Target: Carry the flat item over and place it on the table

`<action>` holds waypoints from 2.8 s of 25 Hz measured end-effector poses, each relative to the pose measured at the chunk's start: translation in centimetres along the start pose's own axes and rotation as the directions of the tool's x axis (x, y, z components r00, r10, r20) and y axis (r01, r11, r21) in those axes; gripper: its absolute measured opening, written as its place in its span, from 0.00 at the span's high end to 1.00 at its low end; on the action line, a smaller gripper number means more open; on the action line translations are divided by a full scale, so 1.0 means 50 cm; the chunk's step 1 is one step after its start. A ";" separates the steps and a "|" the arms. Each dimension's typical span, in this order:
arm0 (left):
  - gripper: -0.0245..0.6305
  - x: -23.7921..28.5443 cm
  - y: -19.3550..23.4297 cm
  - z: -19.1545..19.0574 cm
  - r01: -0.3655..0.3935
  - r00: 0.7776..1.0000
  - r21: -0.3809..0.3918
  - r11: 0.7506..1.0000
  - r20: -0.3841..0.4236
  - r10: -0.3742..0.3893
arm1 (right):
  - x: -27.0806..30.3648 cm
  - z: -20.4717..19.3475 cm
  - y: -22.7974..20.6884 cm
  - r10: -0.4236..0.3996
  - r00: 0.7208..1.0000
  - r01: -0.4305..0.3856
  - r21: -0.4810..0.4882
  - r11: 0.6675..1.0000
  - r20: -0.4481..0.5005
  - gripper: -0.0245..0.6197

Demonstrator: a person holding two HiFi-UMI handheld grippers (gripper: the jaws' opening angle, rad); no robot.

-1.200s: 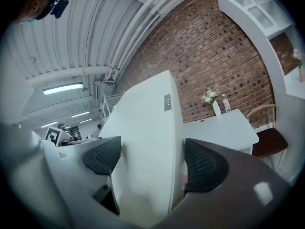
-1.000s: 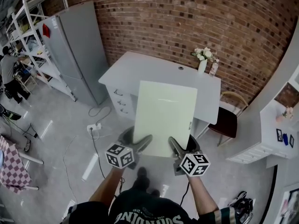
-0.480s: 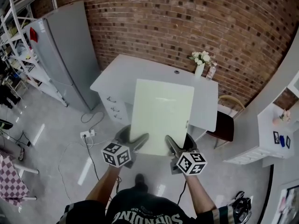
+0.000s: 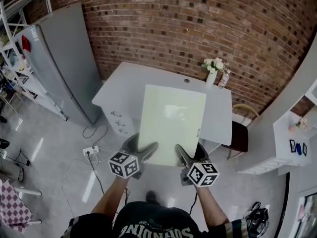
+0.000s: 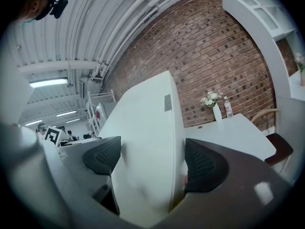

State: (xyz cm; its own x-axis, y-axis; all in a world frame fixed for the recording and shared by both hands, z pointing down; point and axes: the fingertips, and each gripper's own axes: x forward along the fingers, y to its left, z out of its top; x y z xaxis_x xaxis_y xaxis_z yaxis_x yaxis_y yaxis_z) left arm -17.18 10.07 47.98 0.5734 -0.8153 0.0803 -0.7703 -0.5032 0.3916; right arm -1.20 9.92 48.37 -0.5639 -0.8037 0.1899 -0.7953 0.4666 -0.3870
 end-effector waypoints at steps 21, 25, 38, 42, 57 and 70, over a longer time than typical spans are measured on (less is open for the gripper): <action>0.33 0.093 0.128 0.012 0.016 0.999 -0.021 1.000 -0.029 -0.016 | 0.143 -0.004 -0.043 -0.031 0.999 0.031 0.026 0.999 -0.010 0.32; 0.33 0.148 0.153 0.028 0.019 0.999 -0.018 1.000 -0.035 -0.020 | 0.187 0.019 -0.077 -0.034 0.999 0.034 0.032 0.999 -0.007 0.32; 0.33 0.398 0.209 0.071 0.041 0.998 -0.029 0.999 -0.056 -0.042 | 0.327 0.125 -0.258 -0.060 0.998 0.060 0.040 0.997 -0.003 0.32; 0.33 0.477 0.211 0.079 0.047 0.996 -0.033 0.998 -0.069 -0.049 | 0.356 0.159 -0.320 -0.071 0.998 0.071 0.045 0.996 -0.001 0.32; 0.33 0.675 0.190 0.070 0.082 0.991 -0.039 0.996 -0.105 -0.086 | 0.395 0.224 -0.495 -0.111 0.994 0.111 0.065 0.992 -0.001 0.32; 0.34 0.776 0.202 0.049 0.119 0.984 -0.067 0.991 -0.127 -0.127 | 0.424 0.239 -0.579 -0.160 0.987 0.160 0.072 0.985 -0.010 0.32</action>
State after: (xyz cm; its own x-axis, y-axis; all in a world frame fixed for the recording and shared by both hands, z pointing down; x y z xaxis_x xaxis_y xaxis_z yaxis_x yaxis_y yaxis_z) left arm -3.39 -27.32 52.78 0.6972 -0.7020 0.1457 -0.6763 -0.5765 0.4585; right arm 12.52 -25.02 52.79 -0.4320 -0.8641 0.2581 -0.8572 0.3045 -0.4154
